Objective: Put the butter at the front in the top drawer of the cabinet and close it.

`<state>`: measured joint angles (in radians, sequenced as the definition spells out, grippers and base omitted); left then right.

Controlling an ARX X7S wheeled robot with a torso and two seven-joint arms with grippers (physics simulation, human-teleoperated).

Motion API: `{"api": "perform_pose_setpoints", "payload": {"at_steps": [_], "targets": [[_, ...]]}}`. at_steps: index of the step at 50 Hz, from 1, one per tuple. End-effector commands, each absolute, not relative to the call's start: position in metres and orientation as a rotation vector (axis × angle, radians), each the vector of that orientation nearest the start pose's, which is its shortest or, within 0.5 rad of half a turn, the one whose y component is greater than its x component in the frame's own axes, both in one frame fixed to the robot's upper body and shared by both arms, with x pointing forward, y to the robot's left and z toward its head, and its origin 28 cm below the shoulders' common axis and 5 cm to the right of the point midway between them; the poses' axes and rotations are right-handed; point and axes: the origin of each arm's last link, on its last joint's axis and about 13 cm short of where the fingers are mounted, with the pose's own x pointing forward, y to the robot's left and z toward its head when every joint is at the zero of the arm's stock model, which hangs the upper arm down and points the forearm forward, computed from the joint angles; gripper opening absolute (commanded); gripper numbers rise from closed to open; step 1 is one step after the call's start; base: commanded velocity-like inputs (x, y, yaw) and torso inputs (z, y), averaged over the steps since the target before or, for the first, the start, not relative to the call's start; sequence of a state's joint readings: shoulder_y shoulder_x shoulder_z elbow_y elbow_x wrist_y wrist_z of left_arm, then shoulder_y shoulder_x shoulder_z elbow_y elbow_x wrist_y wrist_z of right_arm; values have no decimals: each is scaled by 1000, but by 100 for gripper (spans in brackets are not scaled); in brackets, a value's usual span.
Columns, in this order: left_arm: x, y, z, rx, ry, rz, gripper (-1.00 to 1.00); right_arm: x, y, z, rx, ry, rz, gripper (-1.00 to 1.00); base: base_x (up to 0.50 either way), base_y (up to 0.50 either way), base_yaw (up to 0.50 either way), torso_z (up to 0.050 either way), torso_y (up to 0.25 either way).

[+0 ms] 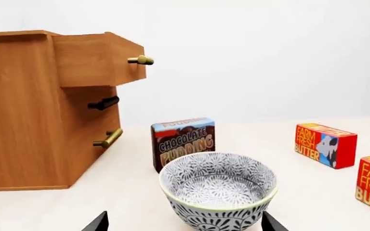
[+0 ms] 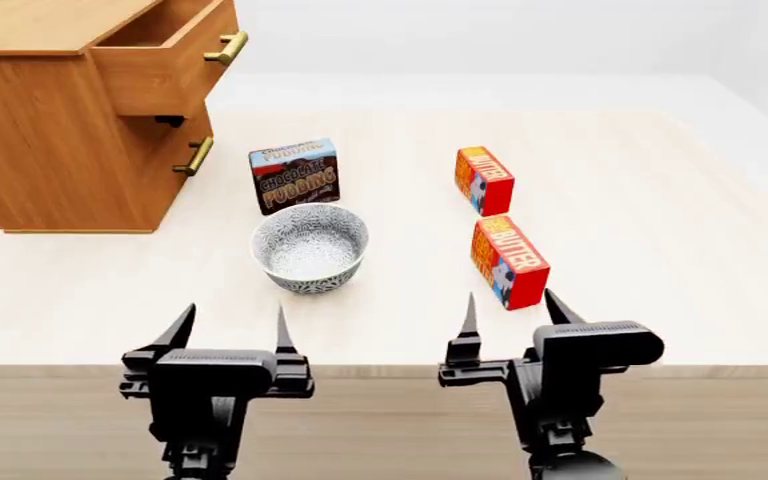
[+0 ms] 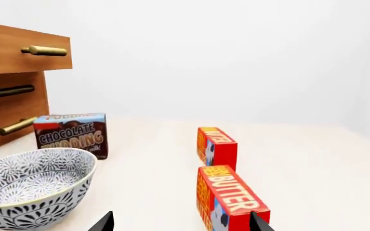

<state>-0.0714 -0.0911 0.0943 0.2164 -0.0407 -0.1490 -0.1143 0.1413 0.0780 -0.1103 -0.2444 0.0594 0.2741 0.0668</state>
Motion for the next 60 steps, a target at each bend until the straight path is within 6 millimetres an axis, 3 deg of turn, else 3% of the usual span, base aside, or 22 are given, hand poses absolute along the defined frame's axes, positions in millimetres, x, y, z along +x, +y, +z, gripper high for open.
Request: {"api": "perform_pose_setpoints", "payload": {"at_steps": [1,11,28,60], "targets": [[229,208,87,63,-194,6,100,251,-90,103,-36,-144,59,100,0,0,0,0,0],[230,208,112,73,-258,-4,100,252,-89,111,-36,-163,72,100,43,0,0,0,0],[221,210,132,52,-359,-4,100,250,-86,114,-25,-187,83,100,318,0,0,0,0],[216,209,134,37,-402,-21,100,249,-86,113,-26,-187,82,100,385,0,0,50,0]]}}
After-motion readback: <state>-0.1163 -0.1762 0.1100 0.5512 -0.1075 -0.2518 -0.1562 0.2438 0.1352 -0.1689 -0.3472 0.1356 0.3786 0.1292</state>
